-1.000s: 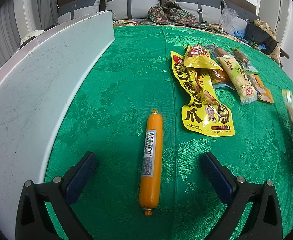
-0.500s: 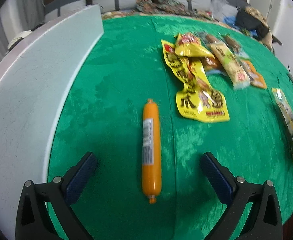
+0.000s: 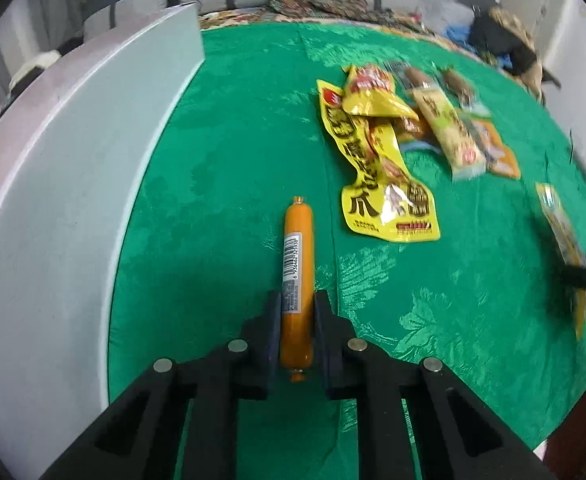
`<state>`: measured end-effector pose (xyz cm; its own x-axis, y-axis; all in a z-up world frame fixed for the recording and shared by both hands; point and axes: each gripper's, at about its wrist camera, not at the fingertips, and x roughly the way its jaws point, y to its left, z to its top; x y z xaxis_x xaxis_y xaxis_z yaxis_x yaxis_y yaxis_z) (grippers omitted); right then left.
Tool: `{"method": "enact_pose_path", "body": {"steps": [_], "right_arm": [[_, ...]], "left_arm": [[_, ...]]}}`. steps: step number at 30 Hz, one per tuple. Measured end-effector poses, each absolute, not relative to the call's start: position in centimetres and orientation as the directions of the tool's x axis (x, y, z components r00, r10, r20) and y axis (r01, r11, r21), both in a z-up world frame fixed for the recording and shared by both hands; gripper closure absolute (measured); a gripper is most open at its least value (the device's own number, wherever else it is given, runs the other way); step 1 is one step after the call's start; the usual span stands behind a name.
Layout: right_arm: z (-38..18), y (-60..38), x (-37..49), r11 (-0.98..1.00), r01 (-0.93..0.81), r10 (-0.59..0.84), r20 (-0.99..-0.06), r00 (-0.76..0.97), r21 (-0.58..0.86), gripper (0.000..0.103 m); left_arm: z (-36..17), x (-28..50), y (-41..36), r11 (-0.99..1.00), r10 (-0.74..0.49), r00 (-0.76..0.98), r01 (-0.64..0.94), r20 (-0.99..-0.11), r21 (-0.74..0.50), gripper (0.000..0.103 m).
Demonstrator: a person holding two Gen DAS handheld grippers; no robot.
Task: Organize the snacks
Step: 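Carry the sausage and peanut packet into the white box and open both tools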
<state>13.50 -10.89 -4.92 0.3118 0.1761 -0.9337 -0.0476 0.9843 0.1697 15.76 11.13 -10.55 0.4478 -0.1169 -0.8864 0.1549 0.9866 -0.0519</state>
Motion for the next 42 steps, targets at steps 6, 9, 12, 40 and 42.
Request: {"method": "enact_pose_path", "body": {"steps": [6, 9, 12, 40, 42], "right_arm": [[-3.6, -14.4, 11.3, 0.922, 0.032, 0.350, -0.866, 0.357, 0.386, 0.039], [-3.4, -14.1, 11.3, 0.914, 0.034, 0.367, -0.860, 0.355, 0.404, 0.039], [-2.6, -12.9, 11.4, 0.910, 0.014, 0.382, -0.849, 0.365, 0.415, 0.039], [4.1, 29.7, 21.4, 0.766, -0.493, 0.580, -0.774, 0.253, 0.413, 0.028], [3.1, 30.4, 21.4, 0.789, -0.497, 0.530, -0.809, 0.255, 0.360, 0.027]], "left_arm": [[-8.9, 14.0, 13.2, 0.965, -0.258, 0.484, 0.094, -0.836, -0.243, 0.088], [-7.0, 12.8, 13.7, 0.942, -0.321, 0.522, 0.089, -0.790, -0.324, 0.088], [-4.7, 11.9, 14.6, 0.915, -0.370, 0.560, 0.083, -0.741, -0.395, 0.088], [-3.5, 10.0, 43.3, 0.876, 0.087, 0.635, -0.415, -0.768, -0.244, 0.011], [-3.7, 9.1, 43.5, 0.864, 0.124, 0.653, -0.441, -0.747, -0.241, 0.010]]}}
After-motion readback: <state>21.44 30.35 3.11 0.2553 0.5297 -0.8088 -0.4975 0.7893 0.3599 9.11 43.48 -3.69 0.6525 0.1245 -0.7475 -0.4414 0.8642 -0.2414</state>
